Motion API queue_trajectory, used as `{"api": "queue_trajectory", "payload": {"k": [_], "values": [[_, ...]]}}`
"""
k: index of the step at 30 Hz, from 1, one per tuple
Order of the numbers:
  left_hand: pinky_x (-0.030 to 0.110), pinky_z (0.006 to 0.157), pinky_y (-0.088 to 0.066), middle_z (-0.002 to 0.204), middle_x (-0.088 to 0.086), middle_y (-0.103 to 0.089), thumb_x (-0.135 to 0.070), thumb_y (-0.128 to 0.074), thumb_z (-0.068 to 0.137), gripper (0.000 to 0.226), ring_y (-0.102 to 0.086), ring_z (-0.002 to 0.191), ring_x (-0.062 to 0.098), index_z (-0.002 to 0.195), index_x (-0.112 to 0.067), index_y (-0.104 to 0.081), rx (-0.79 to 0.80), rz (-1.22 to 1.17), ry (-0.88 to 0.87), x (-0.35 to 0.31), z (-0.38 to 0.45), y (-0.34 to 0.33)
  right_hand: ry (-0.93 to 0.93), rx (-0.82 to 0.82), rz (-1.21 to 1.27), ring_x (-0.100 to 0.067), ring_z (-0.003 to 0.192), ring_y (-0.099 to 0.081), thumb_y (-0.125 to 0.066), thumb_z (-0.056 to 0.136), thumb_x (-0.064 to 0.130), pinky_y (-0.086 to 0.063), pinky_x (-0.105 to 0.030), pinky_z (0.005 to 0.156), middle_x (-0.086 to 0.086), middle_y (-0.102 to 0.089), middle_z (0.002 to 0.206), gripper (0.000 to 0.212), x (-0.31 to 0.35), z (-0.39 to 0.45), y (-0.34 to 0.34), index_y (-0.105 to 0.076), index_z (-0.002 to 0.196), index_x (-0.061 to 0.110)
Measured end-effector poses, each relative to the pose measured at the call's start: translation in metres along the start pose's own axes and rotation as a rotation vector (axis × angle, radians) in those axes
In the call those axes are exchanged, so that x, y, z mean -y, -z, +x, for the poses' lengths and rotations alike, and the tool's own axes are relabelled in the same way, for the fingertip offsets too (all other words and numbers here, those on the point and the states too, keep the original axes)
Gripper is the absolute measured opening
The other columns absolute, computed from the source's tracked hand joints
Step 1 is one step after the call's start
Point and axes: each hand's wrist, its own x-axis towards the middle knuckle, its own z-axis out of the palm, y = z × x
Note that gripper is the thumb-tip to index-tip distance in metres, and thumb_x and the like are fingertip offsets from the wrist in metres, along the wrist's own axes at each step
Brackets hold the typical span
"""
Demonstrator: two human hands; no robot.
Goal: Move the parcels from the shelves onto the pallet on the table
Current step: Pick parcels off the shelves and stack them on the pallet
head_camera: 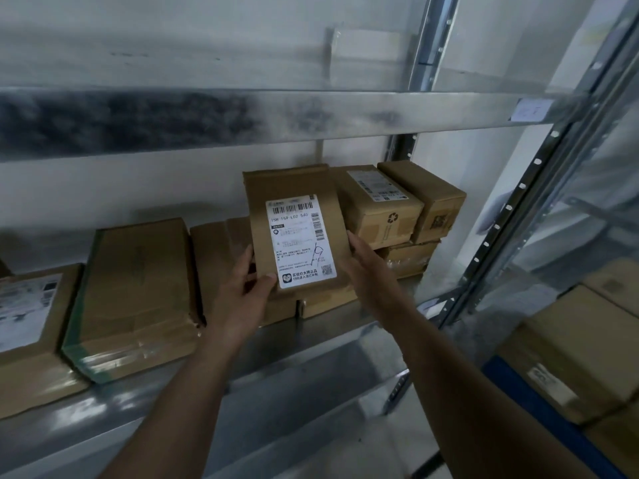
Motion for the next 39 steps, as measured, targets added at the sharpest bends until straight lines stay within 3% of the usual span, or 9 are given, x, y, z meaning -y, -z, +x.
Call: {"api": "queue_trajectory", "payload": {"k": [7,11,16,23,28,30,33,36,39], "values": [[0.031,0.101,-0.04,0.142,-0.005,-0.04,-0.021,-0.056,0.091,0.062,-0.049,0.115,0.004,0.142,-0.046,-0.031,0.084,0.026,-0.153,0.012,-0.031,-0.003,0.052,-0.124,0.07,-0.02,0.119,-0.055,-0.045,0.087,0.022,-0.049,-0.048,0.095,-0.002,-0.053,0.134,0.056,-0.01,-0.058,0.002,-0.036,0.142,0.029],[0.039,0.103,-0.043,0.142,-0.001,-0.041,-0.029,-0.059,0.089,0.063,-0.05,0.121,0.006,0.141,-0.05,-0.029,0.184,0.029,-0.198,0.013,-0.053,-0.013,0.088,-0.146,0.105,-0.015,0.115,-0.058,-0.041,0.089,0.018,-0.054,-0.038,0.092,-0.002,-0.053,0.132,0.057,-0.019,-0.093,0.013,-0.03,0.144,0.029],[0.014,0.085,-0.039,0.141,-0.008,-0.041,-0.02,-0.057,0.091,0.067,-0.048,0.112,-0.003,0.141,-0.051,-0.024,0.233,0.009,-0.191,0.005,-0.097,-0.046,0.087,-0.228,0.097,-0.015,0.119,-0.055,-0.043,0.087,0.021,-0.052,-0.043,0.094,0.004,-0.053,0.133,0.062,-0.034,-0.143,0.04,-0.028,0.147,0.03],[0.023,0.1,-0.036,0.143,-0.016,-0.039,-0.023,-0.058,0.091,0.066,-0.039,0.127,-0.003,0.142,-0.047,-0.026,0.415,0.037,-0.262,-0.011,-0.176,-0.128,0.05,-0.42,0.146,-0.003,0.12,-0.053,-0.043,0.093,0.015,-0.048,-0.04,0.099,0.013,-0.053,0.134,0.059,-0.065,-0.253,0.12,-0.028,0.148,0.031],[0.005,0.082,-0.039,0.137,-0.022,-0.039,-0.017,-0.058,0.091,0.065,-0.043,0.119,-0.007,0.137,-0.051,-0.027,0.491,0.018,-0.303,-0.023,-0.23,-0.182,0.081,-0.547,0.124,0.007,0.12,-0.049,-0.044,0.097,0.004,-0.045,-0.014,0.093,0.016,-0.048,0.138,0.058,-0.076,-0.323,0.165,-0.026,0.149,0.024],[0.0,0.075,-0.04,0.132,-0.025,-0.041,-0.016,-0.058,0.091,0.063,-0.044,0.113,-0.013,0.13,-0.055,-0.028,0.529,-0.007,-0.33,-0.029,-0.253,-0.204,0.084,-0.591,0.096,0.005,0.121,-0.049,-0.047,0.096,0.013,-0.046,-0.016,0.093,0.016,-0.047,0.138,0.06,-0.082,-0.351,0.183,-0.024,0.149,0.028],[-0.001,0.074,-0.04,0.127,-0.03,-0.042,-0.016,-0.057,0.091,0.063,-0.044,0.109,-0.019,0.128,-0.058,-0.027,0.605,-0.031,-0.343,-0.036,-0.283,-0.237,0.047,-0.706,-0.022,-0.006,0.121,-0.051,-0.051,0.084,0.046,-0.05,-0.036,0.096,0.008,-0.046,0.138,0.072,-0.094,-0.388,0.208,-0.019,0.149,0.039],[0.009,0.087,-0.04,0.134,-0.023,-0.043,-0.021,-0.058,0.09,0.065,-0.042,0.117,-0.013,0.133,-0.056,-0.026,0.69,-0.054,-0.345,-0.044,-0.309,-0.271,0.035,-0.814,-0.083,-0.011,0.119,-0.053,-0.051,0.082,0.052,-0.052,-0.041,0.093,0.004,-0.048,0.136,0.074,-0.101,-0.421,0.235,-0.021,0.148,0.038],[0.008,0.088,-0.041,0.117,-0.038,-0.051,-0.021,-0.059,0.089,0.06,-0.047,0.106,-0.021,0.121,-0.062,-0.029,0.769,-0.069,-0.354,-0.055,-0.332,-0.302,0.028,-0.919,-0.129,-0.011,0.12,-0.052,-0.05,0.081,0.051,-0.054,-0.038,0.091,0.004,-0.046,0.137,0.074,-0.103,-0.451,0.259,-0.024,0.148,0.035]]}}
